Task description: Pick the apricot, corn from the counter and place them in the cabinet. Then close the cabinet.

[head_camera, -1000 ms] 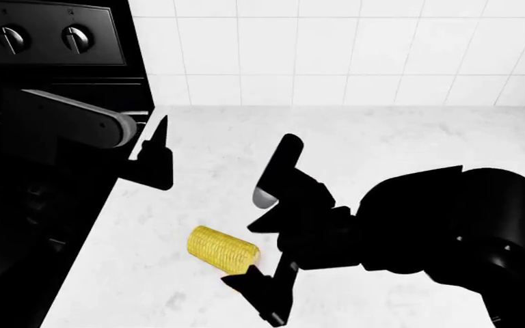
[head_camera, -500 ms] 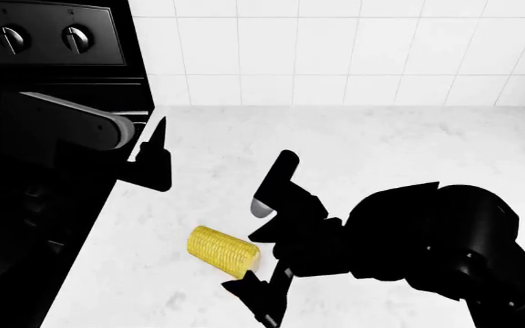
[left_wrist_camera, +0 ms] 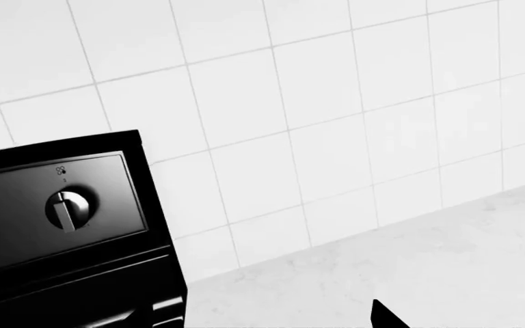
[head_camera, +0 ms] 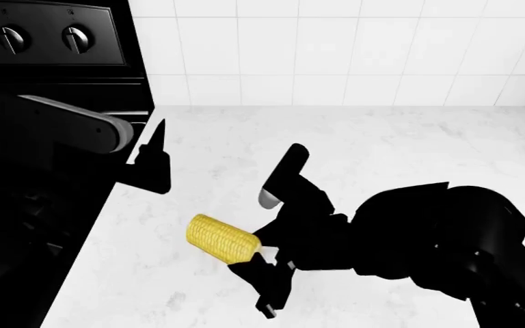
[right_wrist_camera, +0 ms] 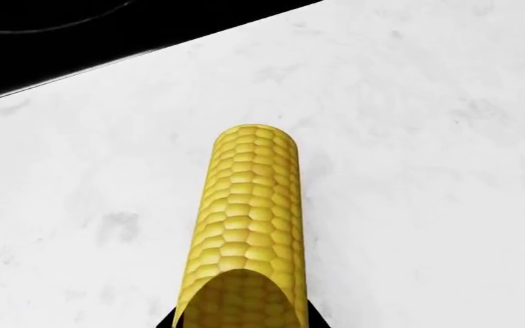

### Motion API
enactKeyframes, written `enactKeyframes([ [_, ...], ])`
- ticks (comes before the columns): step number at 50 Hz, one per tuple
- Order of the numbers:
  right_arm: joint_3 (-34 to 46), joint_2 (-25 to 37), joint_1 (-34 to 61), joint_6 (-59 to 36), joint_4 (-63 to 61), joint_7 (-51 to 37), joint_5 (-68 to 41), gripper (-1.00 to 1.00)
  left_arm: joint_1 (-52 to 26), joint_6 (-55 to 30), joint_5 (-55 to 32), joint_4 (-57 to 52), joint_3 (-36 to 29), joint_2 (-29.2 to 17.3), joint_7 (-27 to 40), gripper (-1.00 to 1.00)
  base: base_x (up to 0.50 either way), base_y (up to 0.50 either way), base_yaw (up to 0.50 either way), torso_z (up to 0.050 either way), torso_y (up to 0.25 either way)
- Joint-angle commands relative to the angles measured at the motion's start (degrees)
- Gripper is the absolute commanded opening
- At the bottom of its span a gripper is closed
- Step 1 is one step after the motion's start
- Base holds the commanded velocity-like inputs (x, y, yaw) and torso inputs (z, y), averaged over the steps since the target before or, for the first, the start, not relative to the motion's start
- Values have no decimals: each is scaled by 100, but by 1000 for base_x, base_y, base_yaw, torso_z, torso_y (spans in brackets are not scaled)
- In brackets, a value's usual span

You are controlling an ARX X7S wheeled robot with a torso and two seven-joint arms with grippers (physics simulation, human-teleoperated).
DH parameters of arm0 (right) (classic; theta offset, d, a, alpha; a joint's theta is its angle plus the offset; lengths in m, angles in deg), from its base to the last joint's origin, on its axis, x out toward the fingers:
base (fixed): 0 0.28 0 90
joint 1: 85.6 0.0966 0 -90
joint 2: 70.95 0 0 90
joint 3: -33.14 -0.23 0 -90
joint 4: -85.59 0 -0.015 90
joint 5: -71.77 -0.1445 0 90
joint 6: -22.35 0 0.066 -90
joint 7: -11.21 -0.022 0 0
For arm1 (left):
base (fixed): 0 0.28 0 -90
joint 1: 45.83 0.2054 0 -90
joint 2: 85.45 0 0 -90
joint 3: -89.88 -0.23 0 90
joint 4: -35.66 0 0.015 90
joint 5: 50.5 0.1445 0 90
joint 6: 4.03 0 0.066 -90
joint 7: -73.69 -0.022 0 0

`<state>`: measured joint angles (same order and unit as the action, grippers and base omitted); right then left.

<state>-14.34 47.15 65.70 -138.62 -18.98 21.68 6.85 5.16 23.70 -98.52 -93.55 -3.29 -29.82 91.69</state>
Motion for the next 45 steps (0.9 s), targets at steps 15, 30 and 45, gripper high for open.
enactKeyframes([
  [15, -1980, 915, 659, -107, -776, -1335, -2015, -100, 23, 22, -46, -21, -31, -13, 73, 100, 0, 0, 0, 0, 0],
  [30, -2276, 986, 1538, -8, -570, -1724, -1963, -100, 37, 21, -105, -47, 1, -46, 118, 100, 0, 0, 0, 0, 0],
  [45, -2391, 493, 2510, 325, -372, -2186, -1553, -100, 51, 26, -150, -71, -21, -54, 157, 100, 0, 0, 0, 0, 0],
])
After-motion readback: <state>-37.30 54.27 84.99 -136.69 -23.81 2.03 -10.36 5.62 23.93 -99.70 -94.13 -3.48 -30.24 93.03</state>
